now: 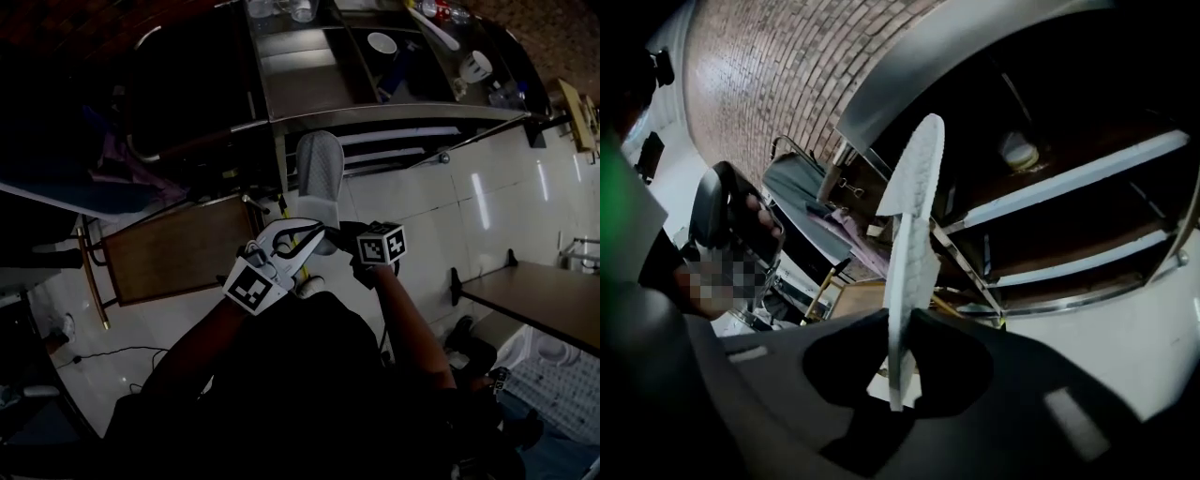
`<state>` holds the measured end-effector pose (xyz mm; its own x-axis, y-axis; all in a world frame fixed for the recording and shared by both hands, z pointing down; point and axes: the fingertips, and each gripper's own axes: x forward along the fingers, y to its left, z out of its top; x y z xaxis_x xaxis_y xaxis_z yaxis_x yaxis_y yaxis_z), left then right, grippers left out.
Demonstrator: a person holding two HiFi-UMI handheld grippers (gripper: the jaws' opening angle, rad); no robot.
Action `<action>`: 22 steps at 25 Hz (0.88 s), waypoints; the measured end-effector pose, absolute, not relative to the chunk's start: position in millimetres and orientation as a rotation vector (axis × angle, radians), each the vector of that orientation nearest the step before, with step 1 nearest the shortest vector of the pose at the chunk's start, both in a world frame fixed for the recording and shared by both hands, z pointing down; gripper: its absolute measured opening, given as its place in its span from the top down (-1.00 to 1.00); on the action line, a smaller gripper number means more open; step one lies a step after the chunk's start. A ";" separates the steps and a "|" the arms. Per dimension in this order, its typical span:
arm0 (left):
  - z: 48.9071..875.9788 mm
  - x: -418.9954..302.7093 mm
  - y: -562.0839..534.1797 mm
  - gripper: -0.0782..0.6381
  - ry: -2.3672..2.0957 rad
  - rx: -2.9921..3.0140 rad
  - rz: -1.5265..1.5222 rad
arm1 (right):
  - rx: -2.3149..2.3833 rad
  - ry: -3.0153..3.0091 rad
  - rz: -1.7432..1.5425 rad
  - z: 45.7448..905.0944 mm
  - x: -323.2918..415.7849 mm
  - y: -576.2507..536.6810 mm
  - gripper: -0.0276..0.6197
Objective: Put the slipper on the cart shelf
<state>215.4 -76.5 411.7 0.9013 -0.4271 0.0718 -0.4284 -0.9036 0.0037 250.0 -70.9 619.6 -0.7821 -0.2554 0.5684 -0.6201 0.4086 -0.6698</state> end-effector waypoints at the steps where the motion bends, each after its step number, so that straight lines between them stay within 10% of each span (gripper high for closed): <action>1: 413.9 213.8 -83.0 0.75 -0.682 3.037 0.104 | 0.750 -2.279 1.341 624.7 250.2 -79.5 0.73; 22: 456.9 257.4 -175.8 0.75 -0.841 2.940 0.156 | 0.679 -2.277 1.539 690.7 256.5 -261.8 0.72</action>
